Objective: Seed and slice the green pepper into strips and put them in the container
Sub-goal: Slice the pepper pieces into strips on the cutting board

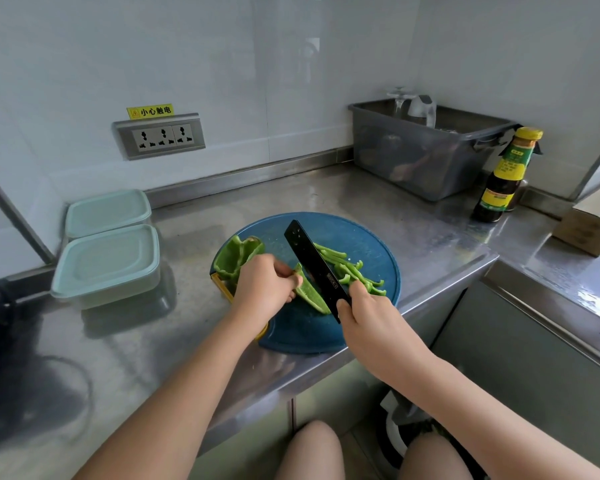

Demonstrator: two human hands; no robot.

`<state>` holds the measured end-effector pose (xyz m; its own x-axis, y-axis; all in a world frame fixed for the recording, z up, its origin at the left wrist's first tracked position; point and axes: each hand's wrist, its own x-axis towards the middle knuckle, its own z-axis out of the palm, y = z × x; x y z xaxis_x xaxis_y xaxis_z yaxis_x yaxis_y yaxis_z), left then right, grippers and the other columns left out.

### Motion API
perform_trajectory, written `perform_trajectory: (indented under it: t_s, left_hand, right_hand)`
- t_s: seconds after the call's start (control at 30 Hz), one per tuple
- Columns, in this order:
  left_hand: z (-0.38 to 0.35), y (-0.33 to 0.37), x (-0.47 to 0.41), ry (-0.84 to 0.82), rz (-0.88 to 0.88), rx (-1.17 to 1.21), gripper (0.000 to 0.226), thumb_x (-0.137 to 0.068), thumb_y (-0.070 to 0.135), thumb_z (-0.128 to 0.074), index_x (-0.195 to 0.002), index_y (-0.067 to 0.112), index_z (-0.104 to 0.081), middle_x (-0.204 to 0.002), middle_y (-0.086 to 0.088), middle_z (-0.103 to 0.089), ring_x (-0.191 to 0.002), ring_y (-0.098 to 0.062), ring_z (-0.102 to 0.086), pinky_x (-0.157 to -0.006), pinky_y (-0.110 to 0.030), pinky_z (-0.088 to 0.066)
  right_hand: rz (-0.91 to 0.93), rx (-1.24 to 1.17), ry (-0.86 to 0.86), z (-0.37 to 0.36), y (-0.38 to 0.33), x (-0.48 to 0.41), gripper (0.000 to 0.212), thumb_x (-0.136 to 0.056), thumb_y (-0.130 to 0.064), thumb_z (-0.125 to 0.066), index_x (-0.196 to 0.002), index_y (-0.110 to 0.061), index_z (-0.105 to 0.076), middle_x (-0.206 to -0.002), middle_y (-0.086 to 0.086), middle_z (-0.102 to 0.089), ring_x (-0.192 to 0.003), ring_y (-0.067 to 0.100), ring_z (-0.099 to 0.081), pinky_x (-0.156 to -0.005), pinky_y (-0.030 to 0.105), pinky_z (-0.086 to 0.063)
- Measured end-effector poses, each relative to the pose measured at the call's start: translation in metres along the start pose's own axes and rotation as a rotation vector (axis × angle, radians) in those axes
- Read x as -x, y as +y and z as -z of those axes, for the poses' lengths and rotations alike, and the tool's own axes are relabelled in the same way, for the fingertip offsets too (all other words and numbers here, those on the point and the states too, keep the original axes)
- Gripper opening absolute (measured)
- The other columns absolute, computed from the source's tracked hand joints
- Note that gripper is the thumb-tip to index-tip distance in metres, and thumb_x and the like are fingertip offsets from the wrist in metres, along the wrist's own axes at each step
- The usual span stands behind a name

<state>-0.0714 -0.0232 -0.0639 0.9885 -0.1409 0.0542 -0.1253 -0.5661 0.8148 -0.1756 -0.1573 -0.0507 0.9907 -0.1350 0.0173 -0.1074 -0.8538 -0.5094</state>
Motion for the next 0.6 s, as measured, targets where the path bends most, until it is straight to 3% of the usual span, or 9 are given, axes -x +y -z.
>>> perform_trajectory:
  t_s: [0.2,0.43,0.6]
  left_hand:
    - [-0.0001,0.0008,-0.0017,-0.011,0.036,0.032,0.012,-0.082,0.015,-0.07,-0.074,0.013,-0.061,-0.065,-0.004,-0.068,-0.052,-0.01,-0.065,-0.054,-0.019,-0.053]
    - [-0.0004,-0.0003,-0.0057,-0.04,0.038,-0.003,0.01,-0.082,0.016,-0.07,-0.074,0.012,-0.066,-0.064,-0.003,-0.068,-0.055,-0.012,-0.067,-0.058,-0.024,-0.057]
    - [-0.0019,0.0026,-0.0093,-0.04,0.071,-0.074,0.015,-0.086,0.018,-0.064,-0.074,0.009,-0.065,-0.061,-0.004,-0.069,-0.056,-0.015,-0.068,-0.064,-0.031,-0.058]
  right_hand:
    - [0.006,0.033,-0.015,-0.0041,0.0033,0.0046,0.025,-0.101,-0.031,-0.03,-0.087,-0.011,-0.036,-0.071,0.007,-0.048,-0.06,0.022,-0.042,-0.057,0.038,-0.034]
    - [0.011,0.076,-0.025,-0.007,0.0078,0.0045,0.023,-0.101,-0.03,-0.03,-0.087,-0.012,-0.032,-0.065,0.002,-0.04,-0.056,0.02,-0.038,-0.051,0.031,-0.028]
    - [0.017,0.083,-0.035,-0.0077,0.0059,0.0016,0.021,-0.101,-0.029,-0.03,-0.092,-0.011,-0.037,-0.069,0.004,-0.044,-0.06,0.022,-0.041,-0.056,0.035,-0.034]
